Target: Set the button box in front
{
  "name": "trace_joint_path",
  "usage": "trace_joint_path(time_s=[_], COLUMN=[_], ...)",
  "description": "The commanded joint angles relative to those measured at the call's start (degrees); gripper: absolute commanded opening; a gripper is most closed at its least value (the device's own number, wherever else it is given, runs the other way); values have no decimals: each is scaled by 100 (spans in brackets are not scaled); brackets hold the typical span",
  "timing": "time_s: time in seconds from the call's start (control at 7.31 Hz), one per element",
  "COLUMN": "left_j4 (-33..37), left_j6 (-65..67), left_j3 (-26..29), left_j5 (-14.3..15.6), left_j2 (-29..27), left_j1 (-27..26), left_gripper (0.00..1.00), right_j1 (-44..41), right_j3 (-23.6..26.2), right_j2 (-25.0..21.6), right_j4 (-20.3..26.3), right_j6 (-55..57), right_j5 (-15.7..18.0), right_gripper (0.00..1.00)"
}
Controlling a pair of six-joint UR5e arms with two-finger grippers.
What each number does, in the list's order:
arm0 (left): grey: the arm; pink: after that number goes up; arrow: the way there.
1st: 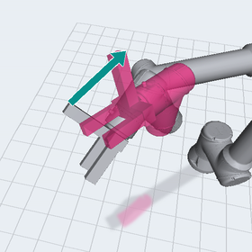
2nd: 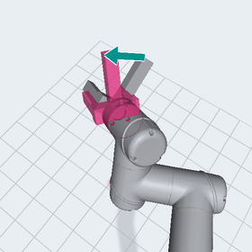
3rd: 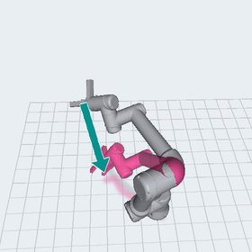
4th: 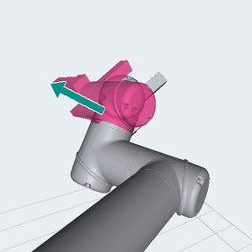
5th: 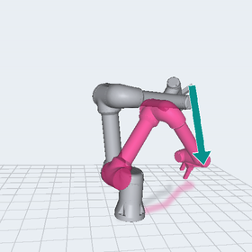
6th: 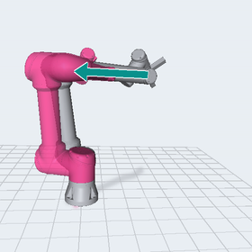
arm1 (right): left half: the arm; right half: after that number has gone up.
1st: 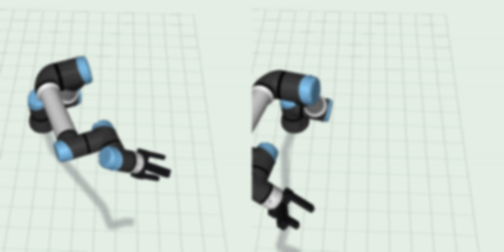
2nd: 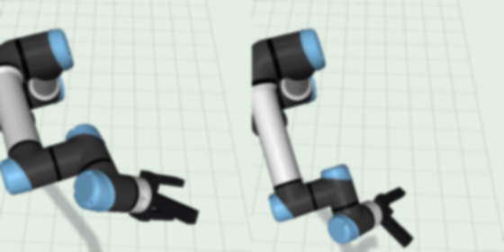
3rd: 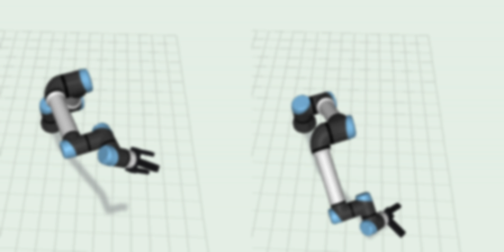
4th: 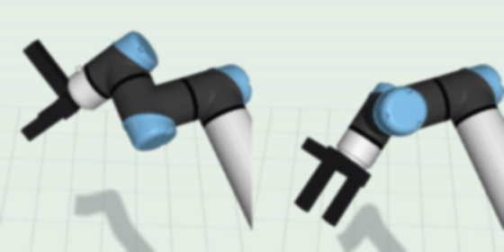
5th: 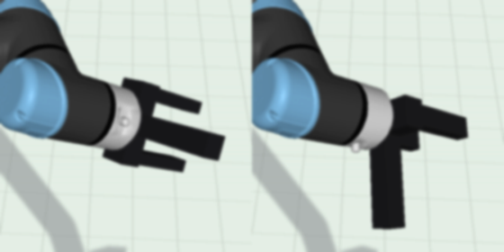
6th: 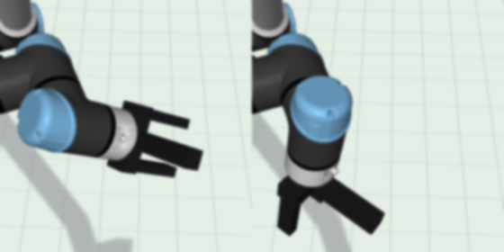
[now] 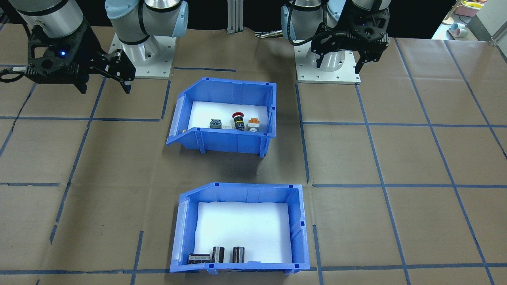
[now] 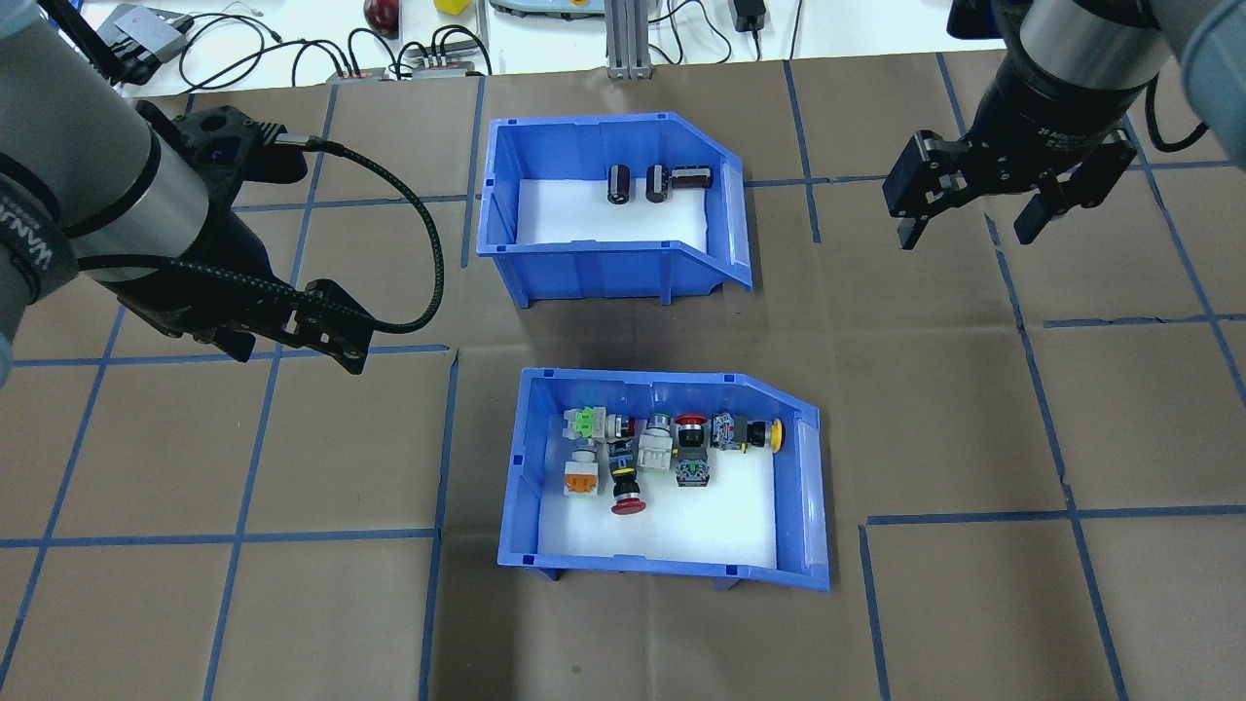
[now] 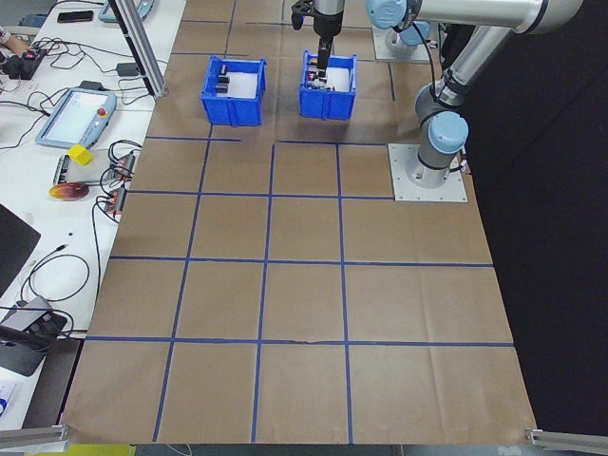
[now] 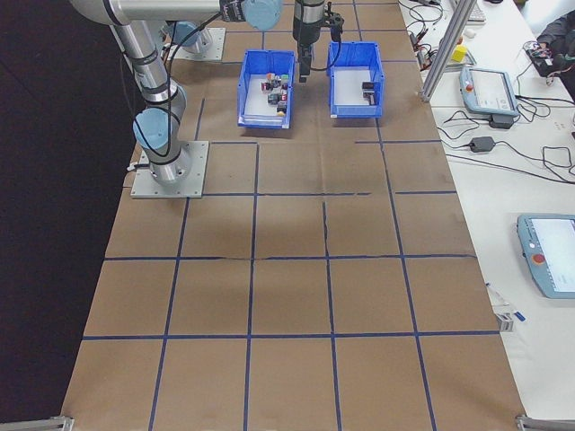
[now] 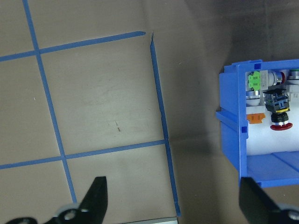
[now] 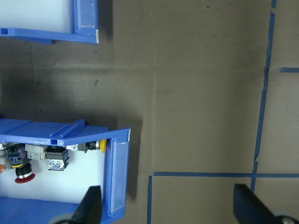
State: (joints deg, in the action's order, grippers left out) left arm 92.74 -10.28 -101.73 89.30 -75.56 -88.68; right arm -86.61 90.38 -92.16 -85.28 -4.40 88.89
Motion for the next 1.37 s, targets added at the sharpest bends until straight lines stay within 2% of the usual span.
trace_joint_path(time_s=[0.0,0.68,0.82,1.23], left_j4=[-28,60,-27,-456], left_j6=[0,0,9,-9], left_j3=[-144,-163,-33,-189], left_j5=[9,18,18,113], left_j2=[67,24,-55,-73], left_j1=[-9,-9,0,9], left_gripper=[99,99,99,99], right_j1=[-5,-5,-5,-14], right_j3=[59,59,59,-29], right_j2=[-4,5,48,171], right_j4=[-41,-59,-68,-103], right_j6=[0,-61,-70,-79], right_j5=[-3,-3,-3,15], right_gripper=[100,100,100,100])
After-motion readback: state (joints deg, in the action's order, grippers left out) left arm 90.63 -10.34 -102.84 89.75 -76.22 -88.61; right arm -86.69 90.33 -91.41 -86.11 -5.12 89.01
